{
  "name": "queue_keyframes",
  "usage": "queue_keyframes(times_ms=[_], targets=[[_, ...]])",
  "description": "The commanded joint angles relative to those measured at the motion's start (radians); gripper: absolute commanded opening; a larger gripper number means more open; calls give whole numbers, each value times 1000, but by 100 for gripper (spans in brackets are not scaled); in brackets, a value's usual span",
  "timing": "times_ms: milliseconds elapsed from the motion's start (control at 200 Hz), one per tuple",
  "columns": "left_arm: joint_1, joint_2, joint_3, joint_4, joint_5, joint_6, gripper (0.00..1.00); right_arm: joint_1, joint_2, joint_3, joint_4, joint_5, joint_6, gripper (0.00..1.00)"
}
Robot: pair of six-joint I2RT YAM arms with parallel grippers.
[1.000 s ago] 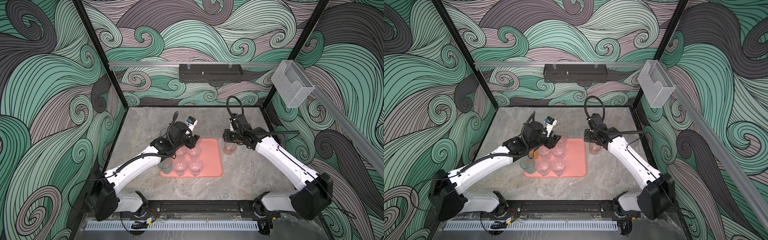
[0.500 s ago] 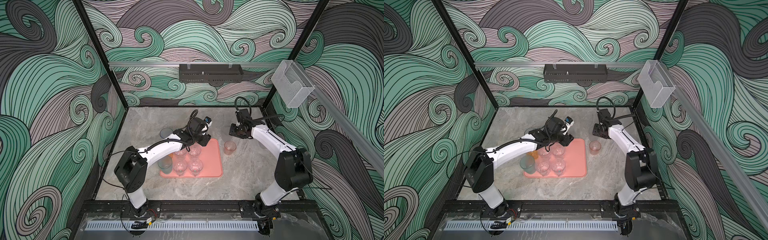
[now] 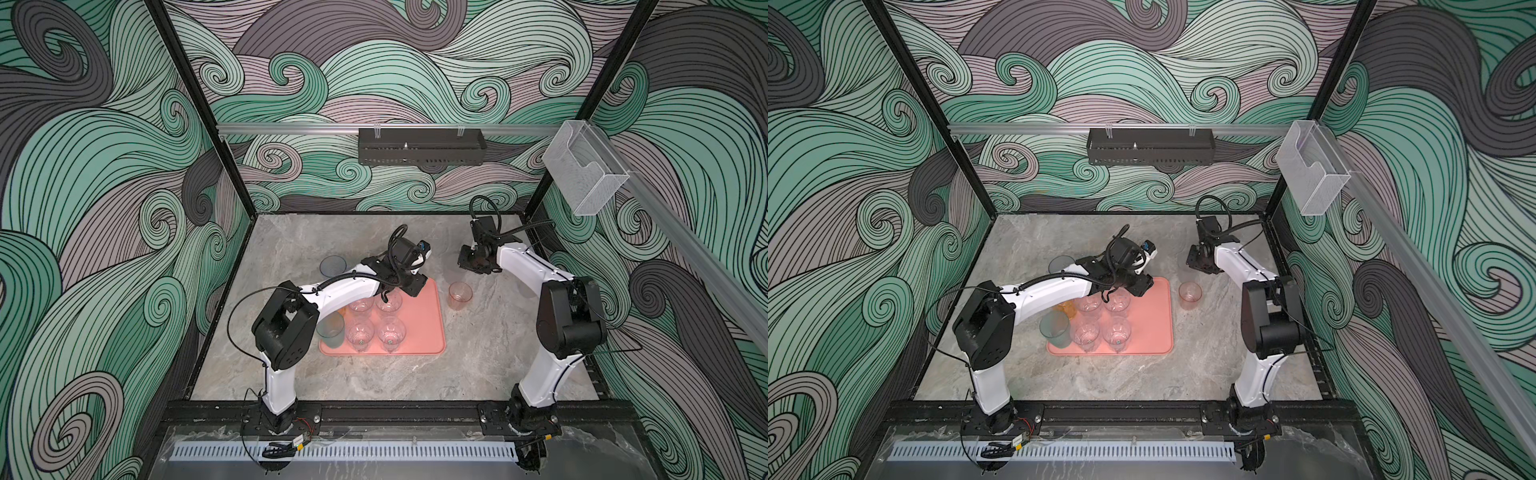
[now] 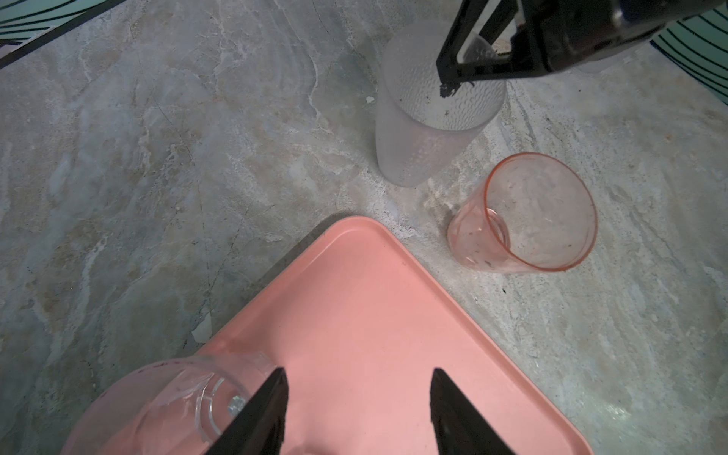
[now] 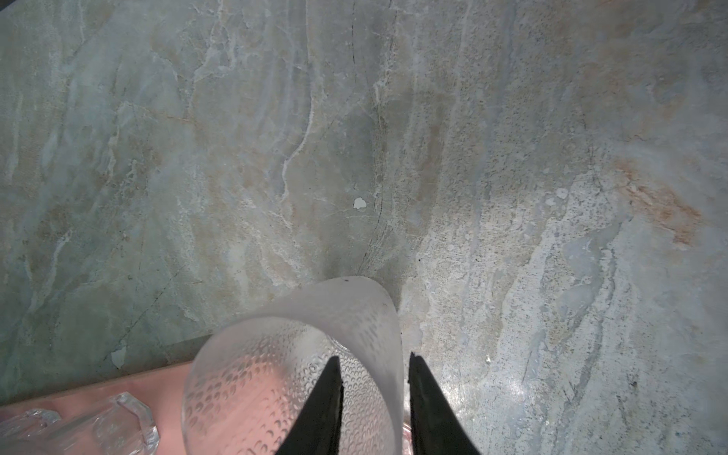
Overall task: Place the glasses into the tray
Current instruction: Pick up the glass from the top-right of the table, then place the glass on the tray.
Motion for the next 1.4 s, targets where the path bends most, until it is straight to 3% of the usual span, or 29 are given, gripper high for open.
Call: queue_keyframes(times_ms=[0,270,551,751,976,1396], targets=[[-9,2,37,-25,-8,11,60,-1,-13,17,4,6,-18,19],[-9,-43,9,-21,-59,18,60,16,-88,26,-7,41,-53,3],[-9,-179,-93,75,-166,14,60,98,-232,50,-72,67,-80,0],[-9,-289,-190,158,-236,11,60,214,-311,-2,-101,50,-101,0],[-9,-358,-291,260,-292,28,60,295,-308,-51,-116,31,-110,0],[-9,-367,-320,263,-327,53,61,299,-218,-34,-109,62,-135,0]])
